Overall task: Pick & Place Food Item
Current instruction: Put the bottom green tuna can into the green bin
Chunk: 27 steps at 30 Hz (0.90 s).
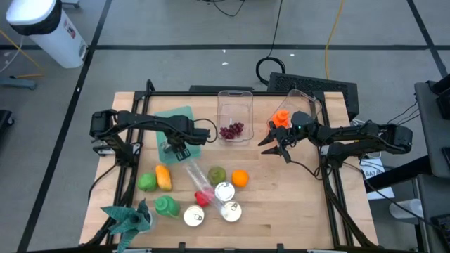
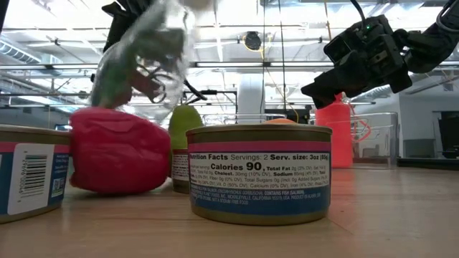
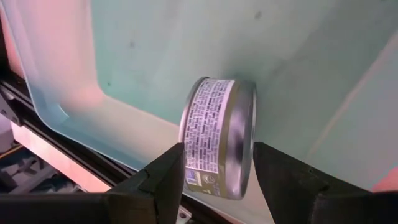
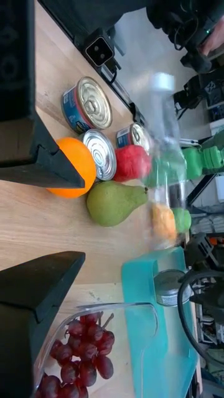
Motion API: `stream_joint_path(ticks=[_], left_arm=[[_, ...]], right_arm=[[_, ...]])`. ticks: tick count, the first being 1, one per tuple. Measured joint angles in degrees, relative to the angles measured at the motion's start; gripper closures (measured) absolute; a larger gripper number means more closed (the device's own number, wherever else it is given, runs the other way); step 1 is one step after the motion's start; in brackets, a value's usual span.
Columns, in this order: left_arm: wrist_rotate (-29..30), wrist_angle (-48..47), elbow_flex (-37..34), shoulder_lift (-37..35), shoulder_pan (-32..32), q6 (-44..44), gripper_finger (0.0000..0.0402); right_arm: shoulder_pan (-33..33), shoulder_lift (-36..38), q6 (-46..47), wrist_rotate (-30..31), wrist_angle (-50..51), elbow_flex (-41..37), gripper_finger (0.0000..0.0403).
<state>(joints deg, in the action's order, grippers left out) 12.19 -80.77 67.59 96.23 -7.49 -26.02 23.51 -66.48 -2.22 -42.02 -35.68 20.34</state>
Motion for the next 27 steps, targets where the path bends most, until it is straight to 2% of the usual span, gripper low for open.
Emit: stream_joint_path(ticks=[6, 10, 22, 27], left_arm=[[-1.5, 0.7, 0.0, 0.0, 0.0, 0.0, 0.0207], [-1.5, 1.0, 0.0, 0.0, 0.0, 0.0, 0.0227], [-1.9, 1.5, 0.0, -0.1, 0.0, 1.0, 0.0350], [-5.8, 4.0, 0.0, -0.1, 0.1, 1.8, 0.0394]], right_arm=[[0.0, 0.0, 0.0, 0.0, 0.0, 0.0, 0.0239], [0.0, 0.0, 0.0, 0.0, 0.0, 0.0, 0.0239], [0.0, 0.0, -0.1, 0.0, 0.4, 0.0, 0.0239], [0.0, 0.0, -0.1, 0.0, 0.4, 0.0, 0.0239]])
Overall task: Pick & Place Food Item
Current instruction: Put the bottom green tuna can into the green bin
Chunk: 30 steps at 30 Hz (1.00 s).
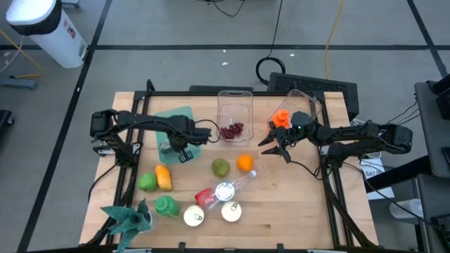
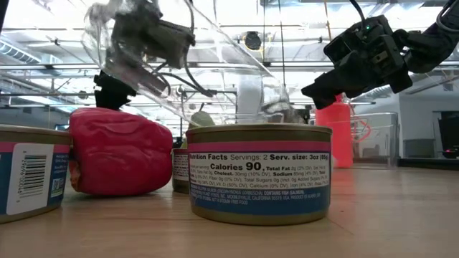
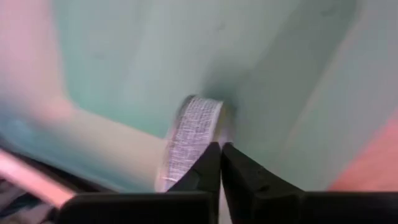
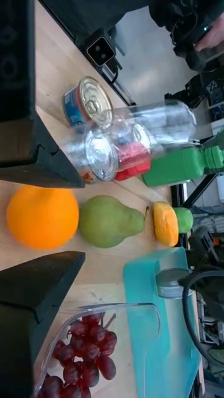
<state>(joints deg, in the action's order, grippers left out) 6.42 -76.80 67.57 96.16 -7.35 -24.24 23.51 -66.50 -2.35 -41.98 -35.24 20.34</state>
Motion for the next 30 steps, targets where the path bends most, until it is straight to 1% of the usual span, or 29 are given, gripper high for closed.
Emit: stream_joint_path(ticks=[2, 5, 8, 10, 14, 17, 19, 22, 27, 30], left_arm=[[-1.6, 1.5, 0.0, 0.0, 0.2, 0.6, 0.0397], [-3.4, 3.5, 0.0, 0.0, 0.9, 1.4, 0.0385], [-3.4, 4.2, 0.0, 0.0, 1.6, 1.6, 0.0380], [-2.3, 3.8, 0.0, 0.0, 1.8, 1.8, 0.0383], [2.7, 1.2, 0.0, -0.6, 1.9, 2.1, 0.0390], [4.8, -1.6, 0.0, -2.7, 1.6, 2.6, 0.0378], [5.1, -2.5, 0.0, -4.8, 1.2, 2.0, 0.0359], [4.9, -3.0, 0.0, -8.9, 1.0, 0.4, 0.0315], [2.6, -2.1, -0.9, -14.7, 1.5, -1.2, 0.0208], [2.2, -2.2, -3.4, -15.9, 1.6, -1.4, 0.0142]], right_arm=[[0.0, 0.0, 0.0, 0.0, 0.0, 0.0, 0.0239], [0.0, 0.0, 0.0, 0.0, 0.3, 0.0, 0.0239], [0.0, 0.0, 0.0, 0.0, 0.4, 0.0, 0.0239], [0.0, 0.0, 0.0, 0.0, 0.4, 0.0, 0.0239], [0.0, 0.0, -0.1, 0.2, 0.4, 0.0, 0.0239], [0.0, 0.0, 0.0, 0.2, 0.4, 0.0, 0.0239], [0.0, 0.0, 0.0, 0.2, 0.4, 0.0, 0.0239], [0.0, 0.0, 0.1, 0.2, 0.4, 0.0, 0.0239], [0.0, 0.0, 0.0, 0.2, 1.2, 0.0, 0.0239], [0.0, 0.0, 0.0, 0.2, 1.4, 0.0, 0.0239]])
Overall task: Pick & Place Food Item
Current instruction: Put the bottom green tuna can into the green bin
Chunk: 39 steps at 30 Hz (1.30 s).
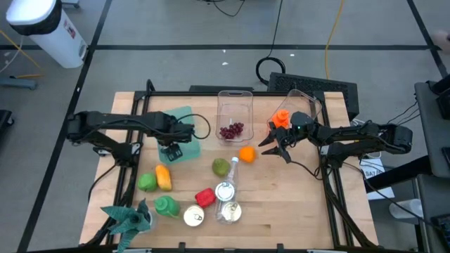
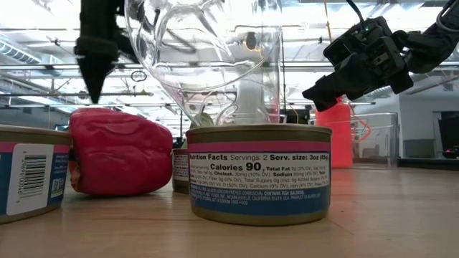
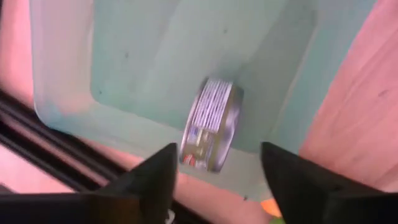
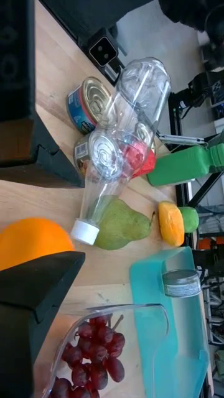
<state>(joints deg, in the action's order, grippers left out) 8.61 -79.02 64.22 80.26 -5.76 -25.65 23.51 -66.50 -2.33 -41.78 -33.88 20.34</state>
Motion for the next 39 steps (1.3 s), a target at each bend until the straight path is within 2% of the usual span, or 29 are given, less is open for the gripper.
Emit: stream_joint_path(ticks=[3, 7, 10, 14, 20, 24, 32, 35, 39], left_arm=[[-1.1, 1.4, -3.7, -0.5, 0.1, 1.1, 0.0092], [1.2, 5.1, -7.6, -0.4, 0.7, 3.5, 0.0050], [2.0, 6.1, -8.9, -0.5, 0.6, 4.1, 0.0036], [1.7, 6.3, -10.9, -0.5, 0.1, 5.2, 0.0040], [0.3, 11.2, -14.6, -0.5, -2.6, 6.7, 0.0070], [-0.3, 12.5, -15.2, -0.5, -3.8, 6.7, 0.0111], [-1.0, 13.0, -15.2, -0.5, -4.7, 5.2, 0.0263], [0.3, 12.6, -15.1, -0.5, -5.4, 3.1, 0.0263], [5.0, 10.0, -13.2, -0.5, -6.6, 1.2, 0.0263]], right_arm=[[0.0, 0.0, 0.0, 0.0, 0.0, 0.0, 0.0239], [0.0, 0.0, -0.1, 0.0, -0.1, 0.0, 0.0239], [0.0, 0.0, -0.1, 0.0, -0.1, 0.0, 0.0239], [0.0, 0.0, -0.3, 0.0, -0.1, 0.0, 0.0239], [0.0, 0.0, -0.3, 0.0, -0.1, 0.0, 0.0239], [0.0, 0.0, -0.3, 0.0, -0.1, 0.0, 0.0239], [0.0, 0.0, -0.6, 0.0, -0.1, 0.0, 0.0239], [0.0, 0.0, -0.8, 0.0, -0.1, 0.0, 0.0239], [0.0, 0.0, -0.9, 0.0, -0.2, 0.0, 0.0239]])
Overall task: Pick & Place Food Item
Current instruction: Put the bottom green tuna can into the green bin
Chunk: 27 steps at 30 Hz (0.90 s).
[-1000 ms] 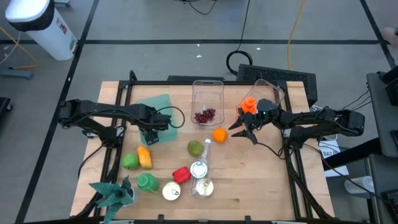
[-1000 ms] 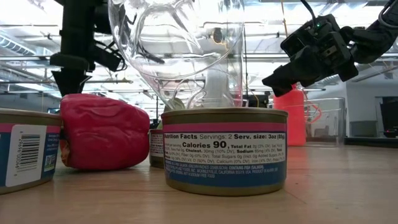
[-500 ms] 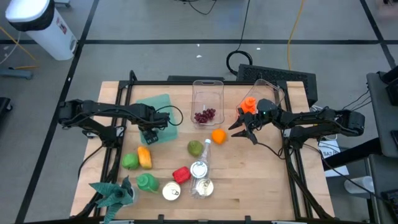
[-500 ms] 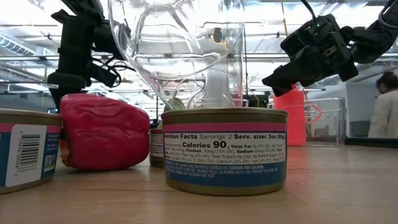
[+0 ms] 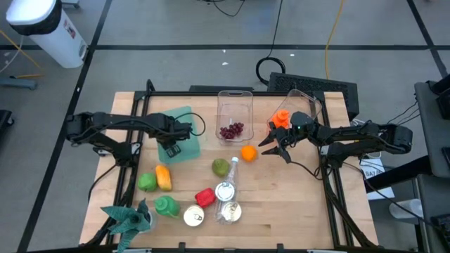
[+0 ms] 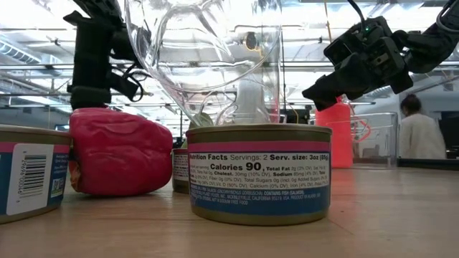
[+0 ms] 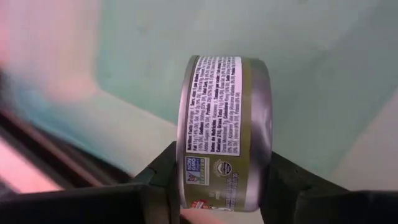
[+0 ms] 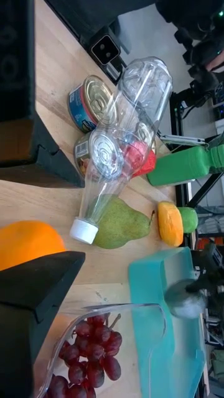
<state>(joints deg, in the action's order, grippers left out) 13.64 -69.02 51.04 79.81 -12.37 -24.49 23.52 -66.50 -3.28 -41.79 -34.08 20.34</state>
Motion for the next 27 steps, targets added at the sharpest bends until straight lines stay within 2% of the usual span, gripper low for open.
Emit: stream_joint_path(ticks=[7, 10, 15, 19, 27], left_arm=[[9.1, -5.1, 5.5, 0.0, -4.3, -2.5, 0.0263], [10.3, -5.0, 6.2, 0.4, -7.0, -2.4, 0.0263], [13.0, -6.1, 6.3, 5.3, -10.1, 1.3, 0.0263], [15.2, -6.1, 6.3, 10.5, -10.5, 1.3, 0.0263], [14.9, -6.1, 6.3, 18.2, -10.0, 0.4, 0.0263]], right_arm=[[0.0, 0.0, 0.0, 0.0, -0.4, 0.0, 0.0239], [0.0, 0.0, 0.0, 0.0, -0.4, 0.0, 0.0239], [0.0, 0.0, 0.4, 0.0, -0.4, 0.0, 0.0239], [0.0, 0.0, 0.4, 0.0, -0.3, 0.0, 0.0239], [0.0, 0.0, 0.4, 0.0, -0.3, 0.0, 0.0239]])
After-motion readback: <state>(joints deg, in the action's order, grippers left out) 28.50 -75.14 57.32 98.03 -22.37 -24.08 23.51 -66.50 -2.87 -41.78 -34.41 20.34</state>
